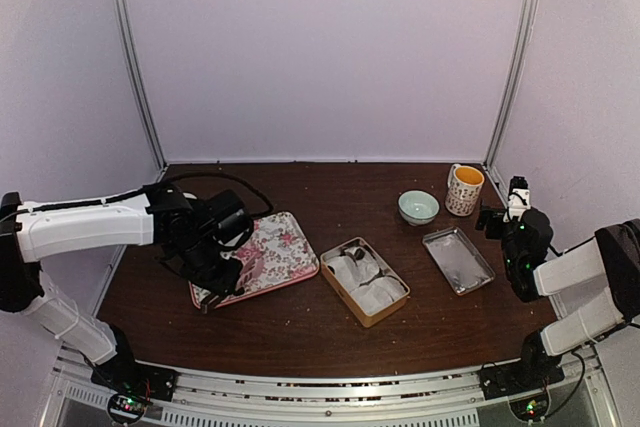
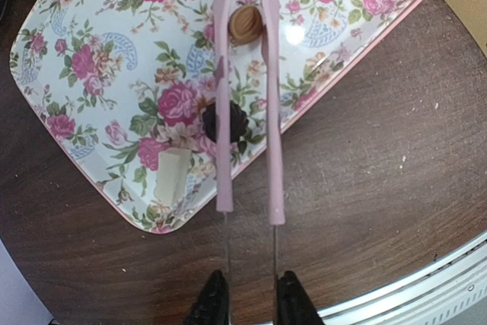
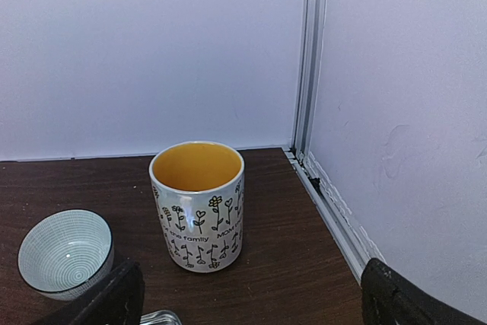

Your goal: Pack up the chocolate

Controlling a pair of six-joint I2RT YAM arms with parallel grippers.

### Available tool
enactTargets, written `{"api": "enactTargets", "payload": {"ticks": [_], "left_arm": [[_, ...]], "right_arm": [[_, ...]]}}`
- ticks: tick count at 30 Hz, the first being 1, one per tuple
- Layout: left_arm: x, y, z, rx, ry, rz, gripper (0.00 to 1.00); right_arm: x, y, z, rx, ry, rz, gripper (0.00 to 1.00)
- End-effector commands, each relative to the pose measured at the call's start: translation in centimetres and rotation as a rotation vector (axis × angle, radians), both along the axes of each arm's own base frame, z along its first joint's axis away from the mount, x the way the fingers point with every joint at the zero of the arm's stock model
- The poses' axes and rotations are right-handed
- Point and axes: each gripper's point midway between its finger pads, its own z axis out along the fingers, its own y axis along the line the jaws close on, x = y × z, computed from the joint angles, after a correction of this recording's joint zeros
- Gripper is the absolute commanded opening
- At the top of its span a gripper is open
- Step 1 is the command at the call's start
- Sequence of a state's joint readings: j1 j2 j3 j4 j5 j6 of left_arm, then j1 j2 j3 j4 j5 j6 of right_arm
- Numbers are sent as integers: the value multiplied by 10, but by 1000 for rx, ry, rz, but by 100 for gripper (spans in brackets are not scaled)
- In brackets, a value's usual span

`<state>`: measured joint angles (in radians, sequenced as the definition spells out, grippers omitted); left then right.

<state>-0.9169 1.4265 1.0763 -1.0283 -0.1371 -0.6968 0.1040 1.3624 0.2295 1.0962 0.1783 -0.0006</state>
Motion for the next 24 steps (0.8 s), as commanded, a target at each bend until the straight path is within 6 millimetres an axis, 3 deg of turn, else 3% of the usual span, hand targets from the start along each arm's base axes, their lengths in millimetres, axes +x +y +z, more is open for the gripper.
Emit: {"api": "enactTargets", "payload": {"ticks": [1,15,24], "left_arm": [[9,-8,12,-44,-42,-6,20],[14,-10,42,-112,-117,2,14],[17,-12,49,-135,-138,12,15]], "right_arm": [[3,-2,8,5,-21,-4,100],[3,-2,8,3,-21,-3,100],[3,-2,7,5,-19,-3,100]]}}
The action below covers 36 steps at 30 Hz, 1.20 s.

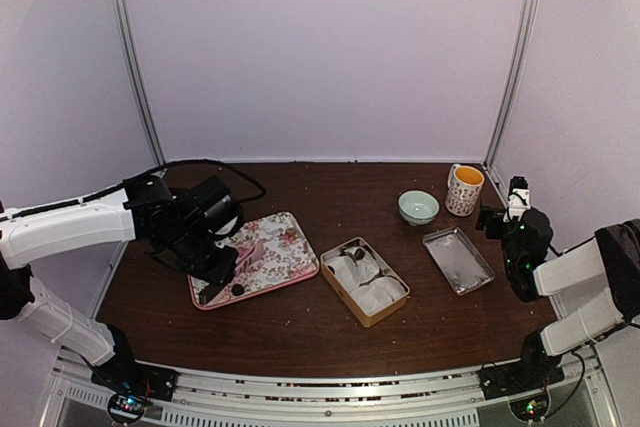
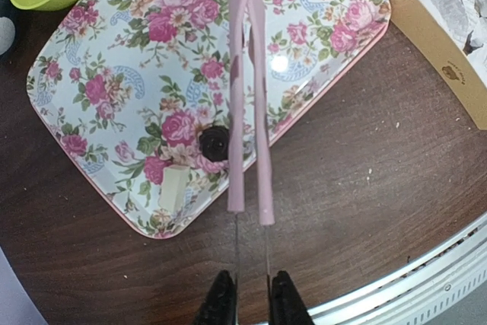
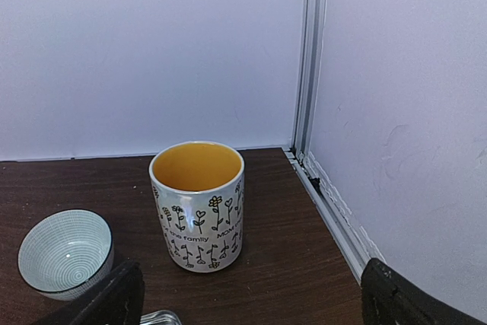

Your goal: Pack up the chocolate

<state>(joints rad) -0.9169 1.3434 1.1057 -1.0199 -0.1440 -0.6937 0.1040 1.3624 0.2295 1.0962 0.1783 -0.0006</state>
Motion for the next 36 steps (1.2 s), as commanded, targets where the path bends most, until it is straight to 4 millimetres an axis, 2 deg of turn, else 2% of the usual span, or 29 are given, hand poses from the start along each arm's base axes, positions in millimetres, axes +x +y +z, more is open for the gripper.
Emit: {"api": "enactTargets", "payload": {"ticks": [1,5,11,17,19,25,30,36], "left_arm": [[12,-8,18,-55,-66,16,15],[19,-23,23,-159,-113,15,15],[34,-23,-3,-152,-158,98,16],[71,-15,-18,-74,-313,227,16],[83,-24,-23,-76,-343,236,16],[102,-49,-59,-13,-306,230,16],[106,-64,-90,25,-235,211,15],[96,-52,-111,73,-146,245,21]], "right_arm": [[3,-2,8,4,-20,-4,100],[3,-2,7,6,-20,-4,100],[3,-2,7,5,-20,-4,100],[3,-2,7,5,-20,-2,100],[3,-2,7,5,-20,-2,100],[3,-2,7,4,-21,-4,100],[3,-2,8,5,-22,-4,100],[3,-2,8,6,-23,-3,100]]}}
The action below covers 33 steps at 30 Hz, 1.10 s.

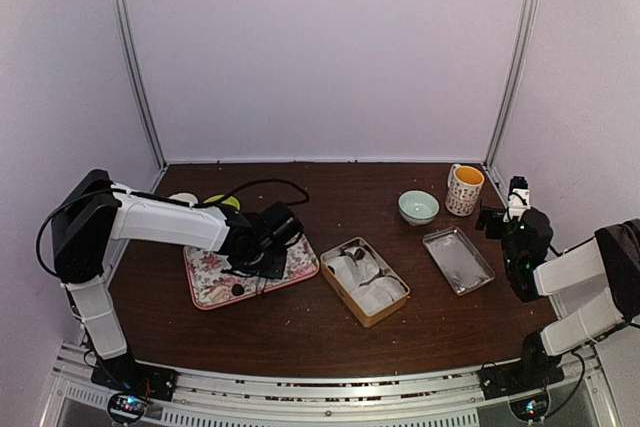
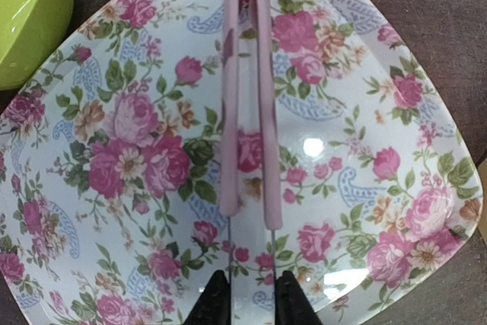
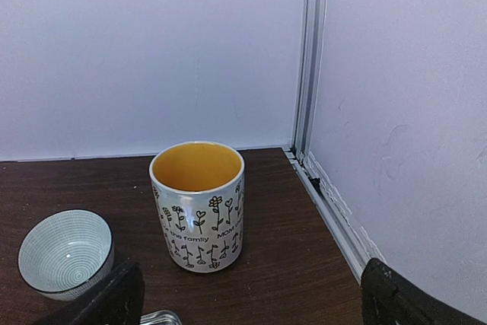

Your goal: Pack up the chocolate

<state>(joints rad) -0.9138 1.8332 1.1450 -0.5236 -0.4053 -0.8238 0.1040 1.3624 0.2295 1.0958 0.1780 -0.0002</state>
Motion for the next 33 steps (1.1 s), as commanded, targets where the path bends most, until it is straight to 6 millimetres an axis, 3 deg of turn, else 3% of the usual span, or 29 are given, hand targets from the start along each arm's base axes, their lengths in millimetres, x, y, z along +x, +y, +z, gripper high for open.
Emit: {"api": "enactTargets", "payload": {"ticks": [1,7,15,24,30,33], "left_arm": [[-7,9,-17,-2,79,45,22],[-5,14,-27,20,112,57,27],[0,18,-22,61,96,69,35],[3,15,-23,77,104,52,38],[2,15,-31,81,121,51,38],[2,17,-30,91,117,52,32]], "right_arm": [[3,-2,7,5,-20,-2,100],[3,-2,8,5,-21,-3,100],[3,-2,8,5,-21,-3,100],[3,-2,8,6,-22,-3,100],[3,-2,8,5,-21,-3,100],[3,-2,8,5,-21,-3,100]]}}
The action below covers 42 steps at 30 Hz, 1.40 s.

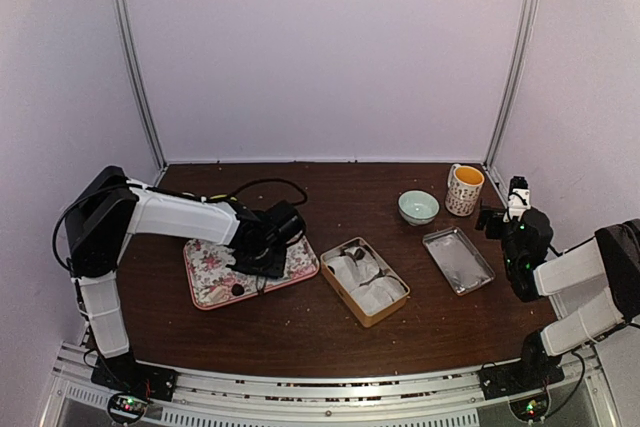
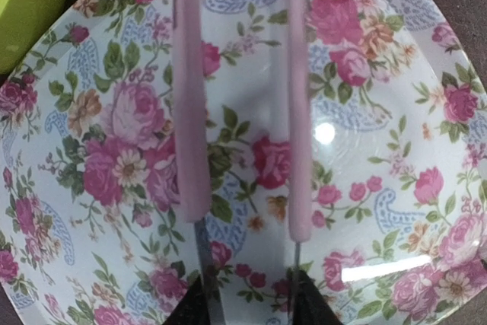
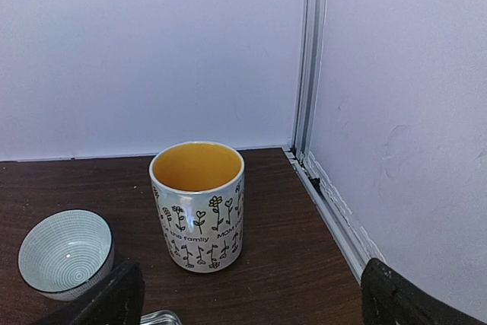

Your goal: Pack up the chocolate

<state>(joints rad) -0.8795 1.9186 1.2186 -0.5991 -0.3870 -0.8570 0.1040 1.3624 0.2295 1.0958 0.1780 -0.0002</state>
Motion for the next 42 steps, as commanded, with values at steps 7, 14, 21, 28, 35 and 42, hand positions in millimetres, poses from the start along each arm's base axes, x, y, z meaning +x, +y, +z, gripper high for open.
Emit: {"api": "enactTargets", "payload": {"ticks": [7,14,21,28,35,42], "left_arm": [[-1,9,28,23,-8,-36,27],[-15,10,65,-3,31,-111,27],[-30,6,83,-123,49,-166,31],[-21,-1,83,-250,47,-183,31],[-12,-8,87,-294,44,-196,31],[-10,-13,84,-307,63,-213,32]], "right_arm": [[3,-2,8,5,-22,-3,100],[3,-2,8,6,-22,-3,100],[3,-2,7,5,-20,-3,100],[3,-2,7,5,-20,-3,100],[3,-2,8,5,-21,-3,100],[3,-2,8,5,-21,-3,100]]}}
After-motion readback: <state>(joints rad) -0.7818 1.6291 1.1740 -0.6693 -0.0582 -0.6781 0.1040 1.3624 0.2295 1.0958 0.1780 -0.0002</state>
